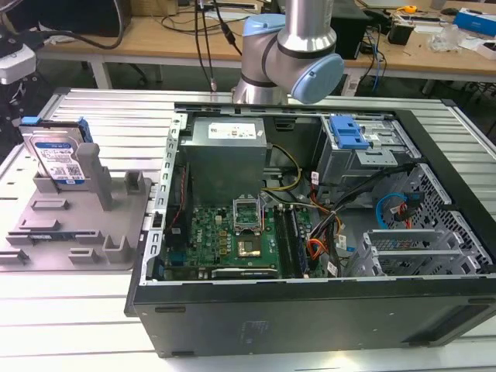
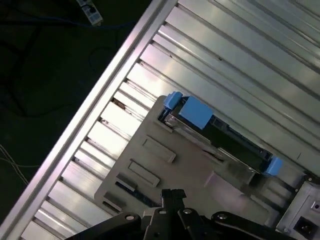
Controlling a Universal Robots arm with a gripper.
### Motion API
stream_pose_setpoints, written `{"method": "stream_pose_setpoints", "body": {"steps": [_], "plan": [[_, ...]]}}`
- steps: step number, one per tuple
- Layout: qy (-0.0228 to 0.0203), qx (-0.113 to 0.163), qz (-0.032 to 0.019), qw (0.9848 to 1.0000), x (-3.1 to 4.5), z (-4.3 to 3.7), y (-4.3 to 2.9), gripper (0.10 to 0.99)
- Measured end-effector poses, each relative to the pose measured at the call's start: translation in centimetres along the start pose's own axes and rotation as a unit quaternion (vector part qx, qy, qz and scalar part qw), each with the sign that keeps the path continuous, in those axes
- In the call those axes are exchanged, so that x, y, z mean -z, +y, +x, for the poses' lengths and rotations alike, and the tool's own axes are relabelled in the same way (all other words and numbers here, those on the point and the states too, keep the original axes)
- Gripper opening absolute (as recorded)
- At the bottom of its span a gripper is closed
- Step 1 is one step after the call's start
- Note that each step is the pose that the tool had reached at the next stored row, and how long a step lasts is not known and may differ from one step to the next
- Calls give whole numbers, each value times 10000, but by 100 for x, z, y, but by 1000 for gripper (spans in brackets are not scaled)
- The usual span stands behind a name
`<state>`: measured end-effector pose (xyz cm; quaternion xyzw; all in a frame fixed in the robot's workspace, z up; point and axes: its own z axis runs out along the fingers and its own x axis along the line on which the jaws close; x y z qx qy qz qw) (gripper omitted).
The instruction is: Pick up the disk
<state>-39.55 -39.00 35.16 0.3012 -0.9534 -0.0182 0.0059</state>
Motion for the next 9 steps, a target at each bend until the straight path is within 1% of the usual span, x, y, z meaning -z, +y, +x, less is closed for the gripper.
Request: {"method": "stream_pose_setpoints", "body": {"steps": [1,3,4,6,8,9], "plan": [[9,234,0,9997,-1,0,0,114],[19,479,0,9988,-1,0,0,235],[22,574,0,9983,-1,0,0,235],[31,794,1,9968,-2,0,0,357],[39,1038,1,9946,-4,0,0,478],[43,1130,1,9936,-5,0,-1,478]]}}
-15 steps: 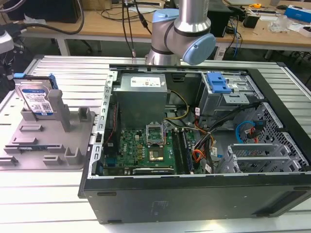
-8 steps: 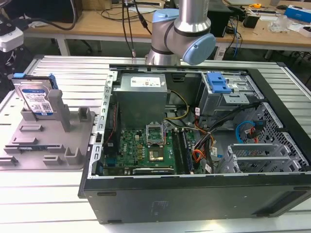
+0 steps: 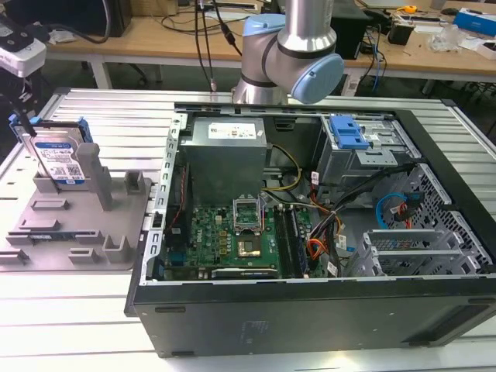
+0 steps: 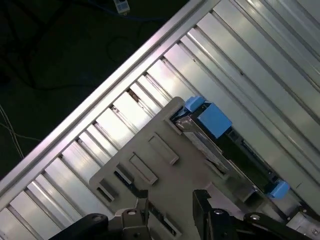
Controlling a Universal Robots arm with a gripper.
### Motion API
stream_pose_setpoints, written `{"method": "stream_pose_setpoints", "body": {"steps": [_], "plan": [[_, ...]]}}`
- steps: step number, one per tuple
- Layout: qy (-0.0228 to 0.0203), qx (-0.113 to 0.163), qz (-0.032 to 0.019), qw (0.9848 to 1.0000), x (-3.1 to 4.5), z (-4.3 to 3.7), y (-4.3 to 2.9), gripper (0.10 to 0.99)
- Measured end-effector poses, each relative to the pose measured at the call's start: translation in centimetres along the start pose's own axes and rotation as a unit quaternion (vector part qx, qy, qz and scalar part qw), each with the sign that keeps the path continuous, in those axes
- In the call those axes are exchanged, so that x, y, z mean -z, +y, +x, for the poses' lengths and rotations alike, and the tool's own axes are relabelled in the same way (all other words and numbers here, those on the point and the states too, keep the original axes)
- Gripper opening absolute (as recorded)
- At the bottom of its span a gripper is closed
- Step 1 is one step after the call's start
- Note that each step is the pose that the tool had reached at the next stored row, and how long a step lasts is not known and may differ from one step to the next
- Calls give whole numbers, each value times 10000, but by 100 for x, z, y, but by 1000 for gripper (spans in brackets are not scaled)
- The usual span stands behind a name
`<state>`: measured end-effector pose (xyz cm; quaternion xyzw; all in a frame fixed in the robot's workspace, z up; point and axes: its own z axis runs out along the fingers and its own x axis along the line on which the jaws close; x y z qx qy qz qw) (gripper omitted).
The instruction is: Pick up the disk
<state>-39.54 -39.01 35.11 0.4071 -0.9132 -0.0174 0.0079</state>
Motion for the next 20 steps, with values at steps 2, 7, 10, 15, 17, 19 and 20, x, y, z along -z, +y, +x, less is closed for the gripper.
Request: {"method": "stream_pose_setpoints", "body": {"steps": [2,7,10,15,17,19,20], "plan": [[8,179,0,9998,-2,0,0,541],[29,724,0,9974,-8,0,0,541],[41,1087,2,9941,-12,0,0,541],[60,1675,7,9859,-17,0,0,541],[66,1865,9,9824,-19,0,0,541],[74,2092,10,9778,-22,0,-1,541],[77,2180,11,9759,-23,0,-1,541]]}}
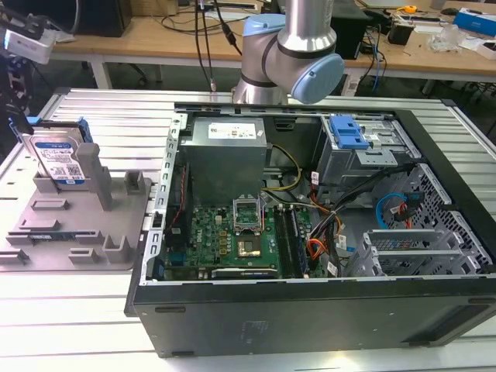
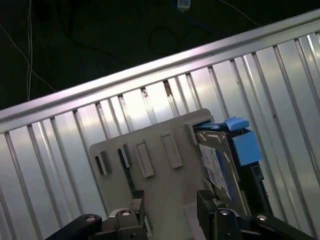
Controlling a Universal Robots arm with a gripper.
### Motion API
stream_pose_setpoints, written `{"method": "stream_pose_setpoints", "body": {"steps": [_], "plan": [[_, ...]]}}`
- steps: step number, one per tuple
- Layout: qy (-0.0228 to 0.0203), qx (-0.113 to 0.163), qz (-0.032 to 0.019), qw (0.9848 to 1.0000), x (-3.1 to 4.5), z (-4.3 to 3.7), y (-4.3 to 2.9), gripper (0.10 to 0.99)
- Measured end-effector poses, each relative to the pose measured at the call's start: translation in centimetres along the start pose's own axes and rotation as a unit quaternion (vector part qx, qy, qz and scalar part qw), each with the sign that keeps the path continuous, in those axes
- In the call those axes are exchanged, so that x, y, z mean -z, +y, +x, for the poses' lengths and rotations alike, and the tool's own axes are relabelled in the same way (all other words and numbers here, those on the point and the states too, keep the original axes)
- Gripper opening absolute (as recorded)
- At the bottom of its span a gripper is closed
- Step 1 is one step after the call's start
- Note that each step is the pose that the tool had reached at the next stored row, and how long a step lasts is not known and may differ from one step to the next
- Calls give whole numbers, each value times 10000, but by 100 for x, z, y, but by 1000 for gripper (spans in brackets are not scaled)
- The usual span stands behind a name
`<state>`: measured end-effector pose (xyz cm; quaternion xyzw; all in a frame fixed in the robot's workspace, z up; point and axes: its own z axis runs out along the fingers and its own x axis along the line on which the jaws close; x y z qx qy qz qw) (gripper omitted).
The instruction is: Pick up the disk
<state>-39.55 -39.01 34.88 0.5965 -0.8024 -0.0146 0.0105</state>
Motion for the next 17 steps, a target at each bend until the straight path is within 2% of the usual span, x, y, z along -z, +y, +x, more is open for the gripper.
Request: {"method": "stream_pose_setpoints", "body": {"steps": [4,6,10,13,17], "plan": [[15,408,4,9992,-5,0,0,541],[24,637,7,9980,-9,0,0,541],[39,1052,14,9944,-17,0,-1,541],[42,1160,18,9932,-18,-1,-2,541],[42,1209,27,9927,-22,-3,-2,541]]}}
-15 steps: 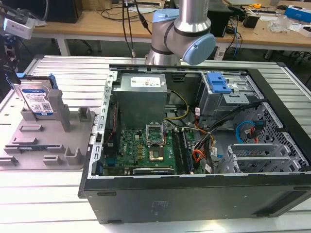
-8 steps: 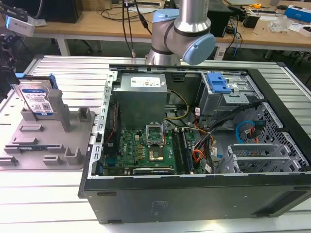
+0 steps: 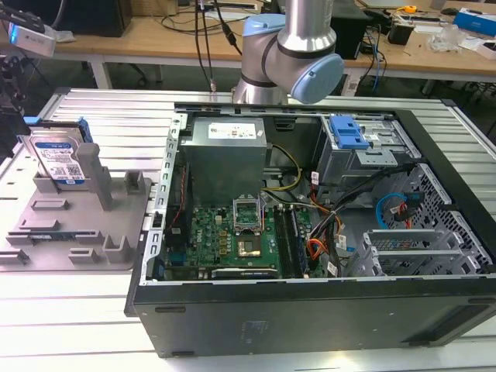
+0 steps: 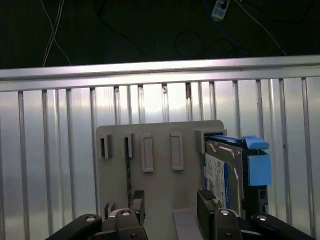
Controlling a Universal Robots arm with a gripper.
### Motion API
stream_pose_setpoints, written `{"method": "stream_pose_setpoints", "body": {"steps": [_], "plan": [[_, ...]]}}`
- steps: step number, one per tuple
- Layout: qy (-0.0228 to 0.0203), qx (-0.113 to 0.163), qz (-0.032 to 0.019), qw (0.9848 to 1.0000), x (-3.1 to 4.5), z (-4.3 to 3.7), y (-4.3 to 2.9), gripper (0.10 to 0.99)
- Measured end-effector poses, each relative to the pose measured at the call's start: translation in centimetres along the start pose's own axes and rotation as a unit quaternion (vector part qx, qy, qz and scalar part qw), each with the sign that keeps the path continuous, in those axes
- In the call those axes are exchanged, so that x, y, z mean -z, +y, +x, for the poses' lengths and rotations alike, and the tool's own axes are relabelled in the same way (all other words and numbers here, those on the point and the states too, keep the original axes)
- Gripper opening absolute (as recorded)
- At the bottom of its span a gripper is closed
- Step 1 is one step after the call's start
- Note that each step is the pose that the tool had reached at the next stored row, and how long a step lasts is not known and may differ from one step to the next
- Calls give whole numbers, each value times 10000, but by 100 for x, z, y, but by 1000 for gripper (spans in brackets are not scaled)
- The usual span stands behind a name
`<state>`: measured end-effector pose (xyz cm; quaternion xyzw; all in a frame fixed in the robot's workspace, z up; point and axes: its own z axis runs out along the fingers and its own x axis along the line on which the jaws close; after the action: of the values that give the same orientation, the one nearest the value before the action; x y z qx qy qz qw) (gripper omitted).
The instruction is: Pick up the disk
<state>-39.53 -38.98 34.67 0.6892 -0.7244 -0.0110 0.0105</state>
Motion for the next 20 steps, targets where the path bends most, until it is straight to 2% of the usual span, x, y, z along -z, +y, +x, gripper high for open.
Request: {"method": "stream_pose_setpoints", "body": {"steps": [1,2,4,10,11,13,18,19,20], "plan": [[-2,0,54,10000,-3,-3,0,541],[-3,0,84,10000,-8,-7,-1,541],[23,6,88,10000,-9,-12,0,541],[33,262,88,9996,-20,-92,29,541],[33,268,88,9996,-22,-117,42,541],[33,272,88,9996,-27,-223,78,541],[34,287,88,9995,-31,-388,149,541],[36,307,89,9995,-32,-462,171,541],[37,316,88,9995,-32,-493,179,541]]}}
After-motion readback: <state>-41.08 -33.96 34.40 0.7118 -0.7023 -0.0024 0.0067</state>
